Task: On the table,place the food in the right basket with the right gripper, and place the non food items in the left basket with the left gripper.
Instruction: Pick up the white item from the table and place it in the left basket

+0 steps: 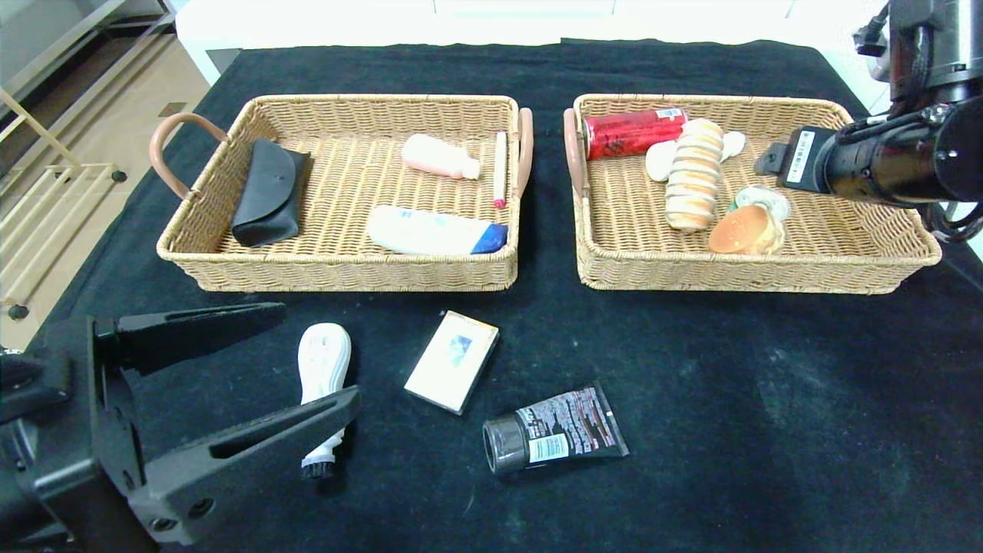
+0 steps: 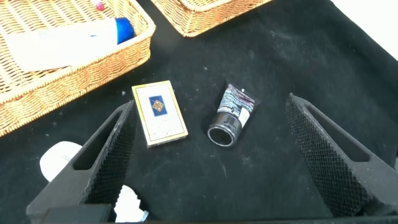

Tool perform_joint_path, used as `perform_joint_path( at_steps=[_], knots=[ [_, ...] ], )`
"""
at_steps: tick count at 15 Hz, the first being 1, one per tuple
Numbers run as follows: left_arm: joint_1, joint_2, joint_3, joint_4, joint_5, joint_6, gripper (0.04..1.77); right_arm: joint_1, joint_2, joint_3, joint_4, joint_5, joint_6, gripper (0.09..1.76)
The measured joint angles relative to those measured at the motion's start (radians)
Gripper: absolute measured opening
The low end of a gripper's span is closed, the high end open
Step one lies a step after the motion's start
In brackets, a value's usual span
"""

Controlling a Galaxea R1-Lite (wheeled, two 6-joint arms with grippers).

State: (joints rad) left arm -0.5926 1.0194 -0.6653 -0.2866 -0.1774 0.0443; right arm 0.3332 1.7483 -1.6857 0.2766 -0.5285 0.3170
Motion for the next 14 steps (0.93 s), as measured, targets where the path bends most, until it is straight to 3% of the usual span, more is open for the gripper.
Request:
perform_joint_path(
  at_steps=[4, 8, 14],
  knots=[
    [0.0, 0.001, 0.0, 0.02, 0.0, 0.0, 1.72, 0.116, -0.175, 0.249, -0.006, 0.244, -0.114, 1.67],
    [0.0, 0.003, -0.013, 0.09, 0.002, 0.0, 1.72, 0.223, -0.317, 0.476, -0.045, 0.379, -0.251, 1.69],
    [-0.001, 0.028, -0.009, 0.093, 0.029, 0.008, 1.72, 0.296, -0.378, 0.75, -0.397, 0.543, -0.397, 1.7]
  ],
)
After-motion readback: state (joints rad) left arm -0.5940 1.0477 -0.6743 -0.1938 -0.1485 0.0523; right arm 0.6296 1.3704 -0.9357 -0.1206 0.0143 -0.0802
